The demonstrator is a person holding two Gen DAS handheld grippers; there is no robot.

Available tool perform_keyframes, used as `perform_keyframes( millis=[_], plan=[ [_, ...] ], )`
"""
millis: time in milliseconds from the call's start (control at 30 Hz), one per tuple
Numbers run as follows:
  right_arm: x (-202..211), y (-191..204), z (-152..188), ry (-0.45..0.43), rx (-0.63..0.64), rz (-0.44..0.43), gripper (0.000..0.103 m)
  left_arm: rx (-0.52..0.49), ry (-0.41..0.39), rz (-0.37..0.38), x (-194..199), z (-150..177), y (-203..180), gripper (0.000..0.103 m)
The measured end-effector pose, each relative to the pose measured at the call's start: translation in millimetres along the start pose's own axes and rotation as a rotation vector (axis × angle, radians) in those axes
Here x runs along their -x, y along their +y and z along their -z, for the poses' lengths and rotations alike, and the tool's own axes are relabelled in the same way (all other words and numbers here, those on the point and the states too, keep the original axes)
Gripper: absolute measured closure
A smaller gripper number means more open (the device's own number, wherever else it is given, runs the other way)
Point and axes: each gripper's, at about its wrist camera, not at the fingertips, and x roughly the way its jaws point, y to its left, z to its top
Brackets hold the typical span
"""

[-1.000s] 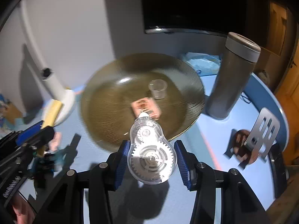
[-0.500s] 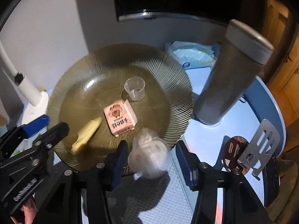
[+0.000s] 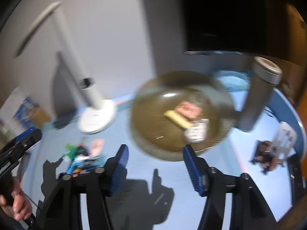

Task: Organize rigid objects
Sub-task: 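Carry yellow stick and tape roller into the amber bowl and release, then grasp the black-haired figurine with the left tool while the right tool grasps the black figurine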

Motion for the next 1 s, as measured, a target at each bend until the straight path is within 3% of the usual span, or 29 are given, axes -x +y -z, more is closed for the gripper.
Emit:
perform_keyframes(
  millis=[67,167,333,500,667,733,800,867,1000],
  plan=[
    [-12,22,17,0.007,0.048,-0.015,0.040,0.030,0.022,-0.065,3,23,30,0.023],
    [-47,50,52,0.044,0.120,0.001,0.040,0.040,0.101,-0.181,-14,63,62,0.023],
    [-96,68,101,0.123,0.171,-0.053,0.040,0.059,0.174,-0.236,-43,108,91,0.023],
    [-103,72,105,0.116,0.217,-0.035,0.040,0.083,0.195,-0.206,-54,124,104,0.023],
    [-107,68,104,0.147,0.195,-0.025,0.040,-0.001,0.200,-0.166,-54,125,86,0.023],
    [-106,72,103,0.203,0.186,-0.018,0.040,-0.017,0.232,-0.141,-50,120,79,0.023],
    [-101,88,101,0.288,0.167,-0.093,0.040,-0.018,0.263,-0.099,-42,111,75,0.023],
    [-93,113,95,0.294,0.189,-0.197,0.040,-0.051,0.242,-0.060,-36,100,70,0.023],
    [-105,148,87,0.272,0.245,-0.197,0.040,-0.163,0.251,-0.039,-53,91,64,0.025]
  ],
)
